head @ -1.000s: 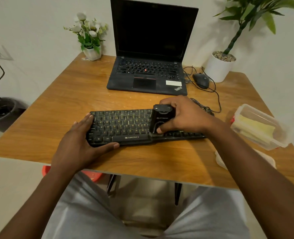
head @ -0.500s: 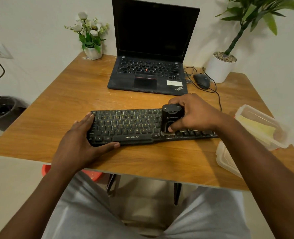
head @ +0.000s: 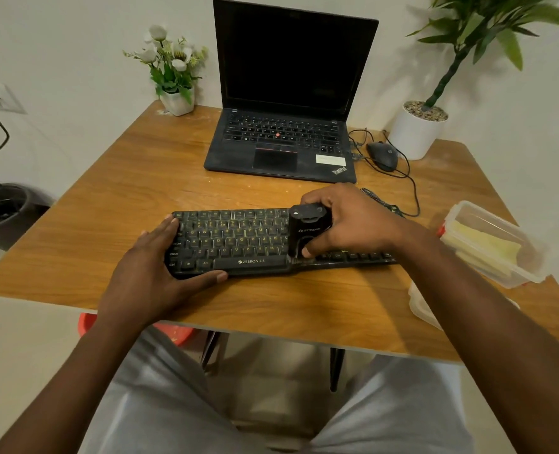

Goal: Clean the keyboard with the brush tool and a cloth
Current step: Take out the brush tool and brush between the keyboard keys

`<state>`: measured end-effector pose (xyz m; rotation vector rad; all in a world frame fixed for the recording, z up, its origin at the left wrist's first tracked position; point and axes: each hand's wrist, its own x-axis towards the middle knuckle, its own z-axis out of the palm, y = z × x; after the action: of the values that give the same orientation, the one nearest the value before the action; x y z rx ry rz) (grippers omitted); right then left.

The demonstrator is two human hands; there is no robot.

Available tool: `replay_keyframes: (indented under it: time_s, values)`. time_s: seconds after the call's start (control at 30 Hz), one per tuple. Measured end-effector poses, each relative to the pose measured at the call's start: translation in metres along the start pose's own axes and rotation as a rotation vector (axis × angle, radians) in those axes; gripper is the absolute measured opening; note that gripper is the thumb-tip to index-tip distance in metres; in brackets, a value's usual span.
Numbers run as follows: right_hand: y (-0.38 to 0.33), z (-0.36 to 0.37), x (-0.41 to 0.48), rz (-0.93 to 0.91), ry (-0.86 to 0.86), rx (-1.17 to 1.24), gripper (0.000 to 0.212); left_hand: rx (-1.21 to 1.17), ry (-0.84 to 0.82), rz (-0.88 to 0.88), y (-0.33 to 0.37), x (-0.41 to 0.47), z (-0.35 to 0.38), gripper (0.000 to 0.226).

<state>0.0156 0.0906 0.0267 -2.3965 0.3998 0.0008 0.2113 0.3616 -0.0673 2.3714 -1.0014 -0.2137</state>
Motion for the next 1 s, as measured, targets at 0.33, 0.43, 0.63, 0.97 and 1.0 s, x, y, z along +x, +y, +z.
replay_keyframes:
  time_s: [0.33, 0.43, 0.63, 0.97, 1.0]
  values:
    - [-0.006, 0.005, 0.004, -0.013, 0.008, -0.012, 0.036, -0.005, 0.008, 0.008, 0.001, -0.002, 0.000, 0.146]
    - [-0.003, 0.000, 0.003, -0.012, -0.050, -0.024, 0.035, -0.002, 0.009, 0.005, 0.002, -0.002, 0.000, 0.146]
    - [-0.002, 0.001, 0.006, -0.013, 0.090, -0.056, 0.036, 0.006, 0.007, 0.004, 0.000, 0.000, 0.000, 0.146]
    - [-0.005, 0.000, 0.005, -0.010, -0.043, -0.044, 0.036, -0.003, 0.024, 0.014, 0.001, -0.001, 0.000, 0.146]
    - [-0.005, 0.000, 0.006, -0.006, -0.007, -0.047, 0.037, -0.004, 0.025, 0.017, 0.001, -0.001, 0.000, 0.145]
